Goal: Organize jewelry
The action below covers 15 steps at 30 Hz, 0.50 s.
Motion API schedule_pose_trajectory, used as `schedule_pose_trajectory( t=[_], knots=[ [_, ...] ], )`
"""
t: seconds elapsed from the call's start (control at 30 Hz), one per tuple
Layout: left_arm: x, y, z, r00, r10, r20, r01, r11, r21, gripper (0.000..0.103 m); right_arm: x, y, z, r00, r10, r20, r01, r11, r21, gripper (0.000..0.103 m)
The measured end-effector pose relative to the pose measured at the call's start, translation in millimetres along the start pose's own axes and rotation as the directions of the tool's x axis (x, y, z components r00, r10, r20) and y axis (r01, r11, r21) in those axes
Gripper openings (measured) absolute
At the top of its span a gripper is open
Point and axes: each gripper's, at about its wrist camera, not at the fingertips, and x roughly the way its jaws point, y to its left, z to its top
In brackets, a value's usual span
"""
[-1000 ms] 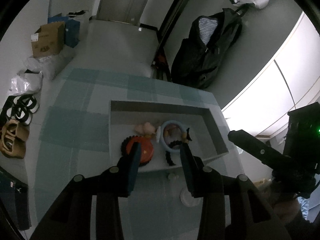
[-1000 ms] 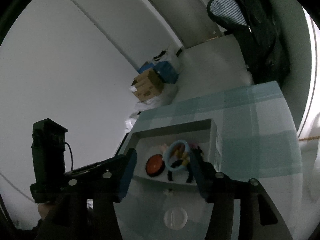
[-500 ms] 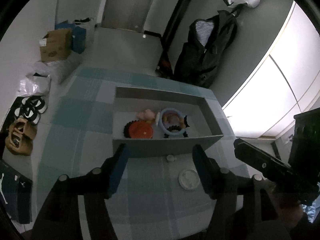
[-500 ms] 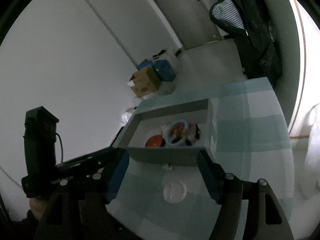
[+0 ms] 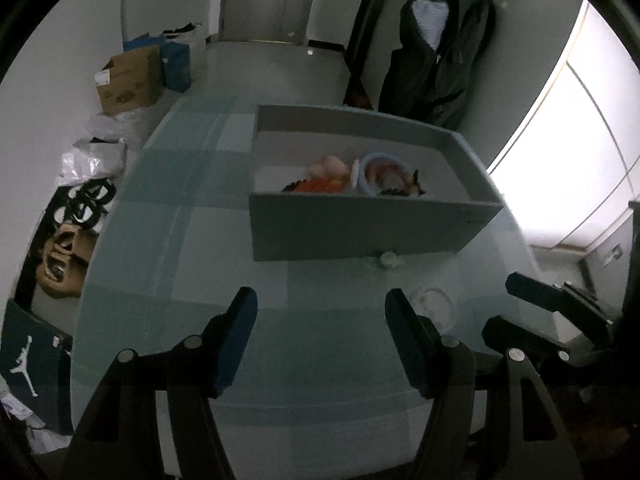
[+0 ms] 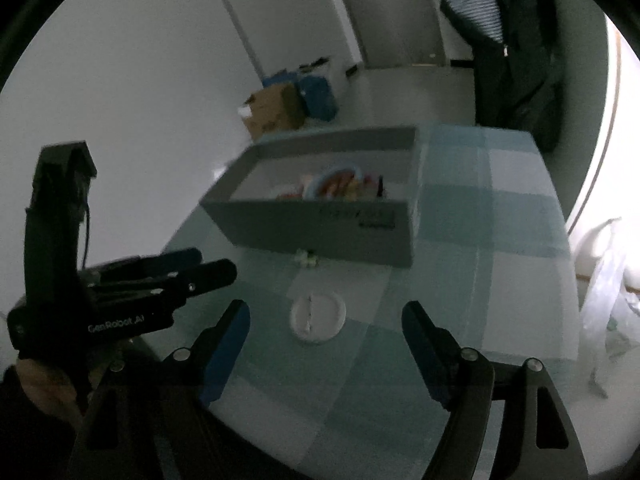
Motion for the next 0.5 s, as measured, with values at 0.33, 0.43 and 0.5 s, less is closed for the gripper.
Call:
schedule_pose_trajectory(
  t=[0.33,0.43,0.5],
  knots=[
    [6,5,-4,0.999,0.026,-0.029,-0.026,1.0,-0.004,0.062,22,5,-4,0.998,0.002,-0.06,-0.003,1.0,-0.024,0.078],
    [9,7,-6,0.999,0.033,-0.042,-0.034,0.999,-0.012,0.062,28,12,-4,0.998,-0.02,-0.066,0.016,0.998,-0.059,0.077],
    [10,8,-6,0.998,0.04,-0.046,-0.041,0.999,-0.014,0.062,31,16,-4,0.997,-0.038,-0.062,0.033,0.996,-0.08,0.076]
  ],
)
